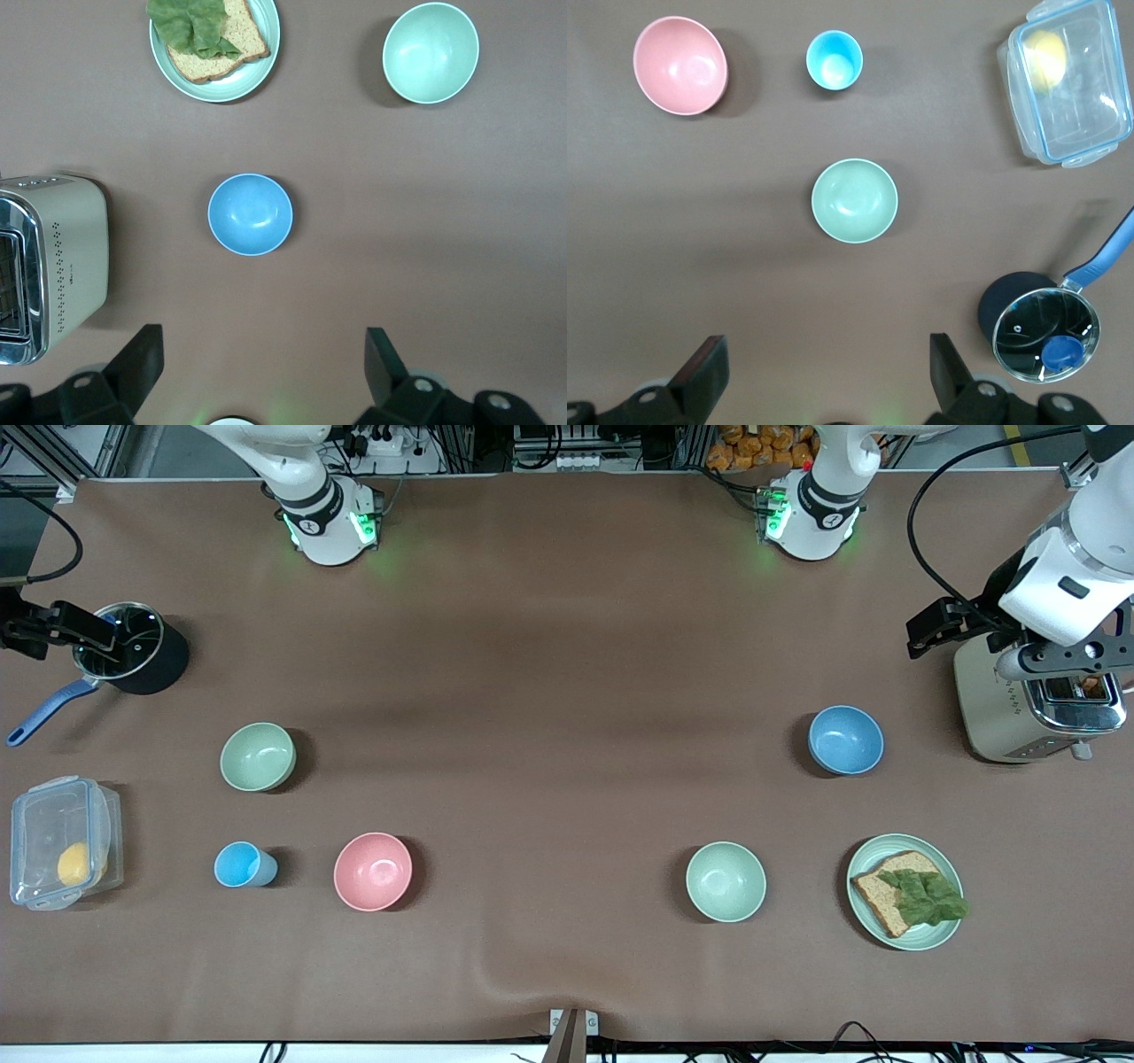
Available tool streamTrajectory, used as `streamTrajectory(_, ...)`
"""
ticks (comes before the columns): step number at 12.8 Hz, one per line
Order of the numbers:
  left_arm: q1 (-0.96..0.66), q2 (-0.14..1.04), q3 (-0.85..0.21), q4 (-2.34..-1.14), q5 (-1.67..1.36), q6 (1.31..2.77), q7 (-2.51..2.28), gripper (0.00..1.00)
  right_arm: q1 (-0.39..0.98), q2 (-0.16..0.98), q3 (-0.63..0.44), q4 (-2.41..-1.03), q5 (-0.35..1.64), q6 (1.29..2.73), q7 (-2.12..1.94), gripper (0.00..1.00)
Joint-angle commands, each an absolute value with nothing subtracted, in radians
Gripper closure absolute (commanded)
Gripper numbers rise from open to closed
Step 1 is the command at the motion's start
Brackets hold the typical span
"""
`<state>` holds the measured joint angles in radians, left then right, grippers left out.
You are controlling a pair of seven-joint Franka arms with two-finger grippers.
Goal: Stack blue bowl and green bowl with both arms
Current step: 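Reach the green bowl with the right gripper while the left reaches the blue bowl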
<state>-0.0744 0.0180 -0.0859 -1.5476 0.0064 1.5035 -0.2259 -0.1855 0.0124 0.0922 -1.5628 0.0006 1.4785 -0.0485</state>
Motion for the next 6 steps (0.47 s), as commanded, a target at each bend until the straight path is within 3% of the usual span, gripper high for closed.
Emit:
streamTrajectory(1,-0.058,0.054,-0.080,-1.540,0.001,1.505,-0.190,0.00,-0.215,0.012,0.104,-1.571,0.003,1.479,-0.077,0.00)
streamTrajectory(6,0.057,0.126,-0.078,-1.629,0.014,1.584,-0.149,0.00,-0.230,0.041,0.106,-1.578,0.003,1.493,-0.095,0.00)
